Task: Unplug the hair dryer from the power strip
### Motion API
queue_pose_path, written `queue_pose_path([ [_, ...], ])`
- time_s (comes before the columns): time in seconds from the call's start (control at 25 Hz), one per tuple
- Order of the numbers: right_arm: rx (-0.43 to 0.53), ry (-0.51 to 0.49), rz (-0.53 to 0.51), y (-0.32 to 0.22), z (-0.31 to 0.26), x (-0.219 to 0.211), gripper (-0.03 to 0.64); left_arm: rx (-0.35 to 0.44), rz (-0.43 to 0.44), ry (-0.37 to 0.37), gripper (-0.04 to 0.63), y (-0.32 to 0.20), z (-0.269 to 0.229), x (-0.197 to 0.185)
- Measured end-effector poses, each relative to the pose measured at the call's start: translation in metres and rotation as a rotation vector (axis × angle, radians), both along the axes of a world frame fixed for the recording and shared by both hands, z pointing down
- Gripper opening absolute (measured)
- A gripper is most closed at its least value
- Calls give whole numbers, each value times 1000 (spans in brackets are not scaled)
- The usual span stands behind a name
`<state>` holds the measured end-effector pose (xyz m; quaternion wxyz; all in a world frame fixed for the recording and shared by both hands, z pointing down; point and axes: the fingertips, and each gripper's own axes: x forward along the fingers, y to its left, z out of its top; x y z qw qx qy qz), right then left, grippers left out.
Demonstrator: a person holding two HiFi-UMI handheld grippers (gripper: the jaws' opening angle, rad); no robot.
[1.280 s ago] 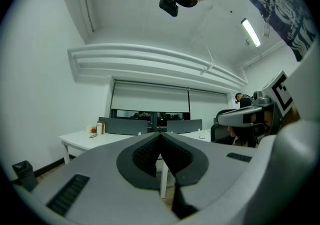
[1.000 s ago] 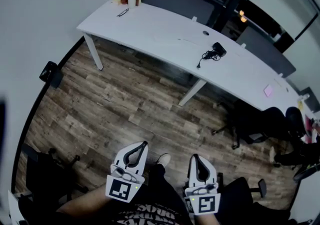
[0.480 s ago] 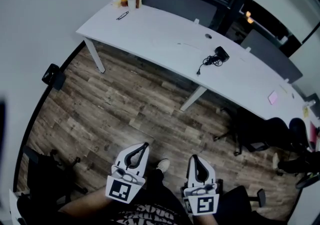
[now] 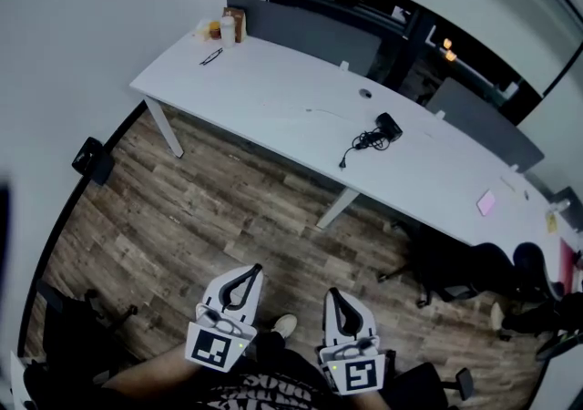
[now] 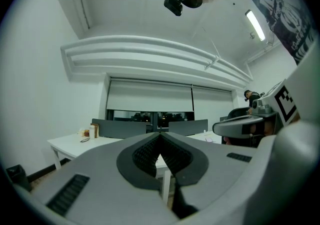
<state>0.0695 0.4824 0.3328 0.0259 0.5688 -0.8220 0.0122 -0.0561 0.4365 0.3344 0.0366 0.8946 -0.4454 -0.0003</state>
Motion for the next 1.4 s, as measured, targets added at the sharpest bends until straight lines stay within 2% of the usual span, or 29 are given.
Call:
queue_pose_path([
  [0.28,33,10,-64,-31,-12,30,28,30,-38,-8,28,-30,-14,28],
  [0.52,35,8,-88,-54,-8,54,28,59,-97,-11,27,-54,-21,35],
  [0.88,-4,0,-155,-72,6,36,28,18,-126,-37,27,-66,-7,23],
  [1.12,-30,-8,-130,-105,17,29,28,15,-111,-47,28,-101,1,16],
  [1.4,-22,-11,-92,-157,14,23,28,20,-28,-43,28,-152,-1,28],
])
